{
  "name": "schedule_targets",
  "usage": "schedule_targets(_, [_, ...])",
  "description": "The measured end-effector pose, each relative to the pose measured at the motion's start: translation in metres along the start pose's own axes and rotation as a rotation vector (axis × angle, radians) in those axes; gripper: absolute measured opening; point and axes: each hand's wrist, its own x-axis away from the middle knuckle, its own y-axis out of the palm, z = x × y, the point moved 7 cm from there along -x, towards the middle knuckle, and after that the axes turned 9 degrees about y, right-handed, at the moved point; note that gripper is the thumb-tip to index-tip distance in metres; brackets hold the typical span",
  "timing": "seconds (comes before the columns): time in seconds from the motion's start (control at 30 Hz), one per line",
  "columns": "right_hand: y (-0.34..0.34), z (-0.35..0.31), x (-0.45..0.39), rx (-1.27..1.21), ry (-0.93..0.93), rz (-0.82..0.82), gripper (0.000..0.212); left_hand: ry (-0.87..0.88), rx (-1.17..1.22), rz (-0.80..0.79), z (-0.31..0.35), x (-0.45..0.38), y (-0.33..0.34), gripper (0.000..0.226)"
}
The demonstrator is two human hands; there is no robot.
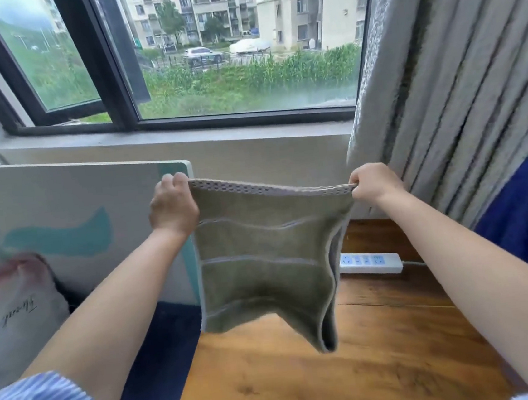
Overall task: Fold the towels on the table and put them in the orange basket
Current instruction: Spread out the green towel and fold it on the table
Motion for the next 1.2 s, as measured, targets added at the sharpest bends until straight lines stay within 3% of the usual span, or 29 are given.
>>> schedule_targets(0.3, [0.047,0.011,-0.01,-0.036,0.127,-0.128,0.027,-0.027,-0.031,-0.237,-0.029,0.019,0.061,0.022])
schedule_targets(0.4, [0.059,0.006,-0.025,-0.079,0.131,-0.064,0.03,-0.107,0.034,-0.247,-0.032,0.002,0.073,0.024])
schedule_targets(0.6, [0.05,-0.01,-0.061,-0.249,0.02,0.12,0.033,-0.127,0.119,-0.112,-0.037,-0.038,0.064,0.027])
schedule_targets(0.7, [0.059,-0.009,-0.057,-0.288,-0.019,0.159,0.03,-0.083,0.065,-0.177,-0.044,-0.026,0.074,0.031])
schedule_targets(0.8, [0.095,0.003,-0.04,-0.159,-0.08,0.082,0.027,-0.026,-0.106,-0.347,-0.055,0.007,0.099,0.033])
schedule_targets(0.93, [0.162,0.039,0.0,0.066,-0.196,-0.203,0.022,0.226,-0.346,-0.674,-0.052,0.074,0.146,0.026])
schedule_targets(1.03, [0.207,0.07,0.043,0.2,-0.206,-0.422,0.02,0.403,-0.402,-0.913,-0.042,0.131,0.178,0.026])
schedule_targets(1.2, [0.257,0.095,0.111,0.422,-0.332,-0.715,0.014,0.474,-0.388,-1.372,-0.035,0.218,0.211,0.028])
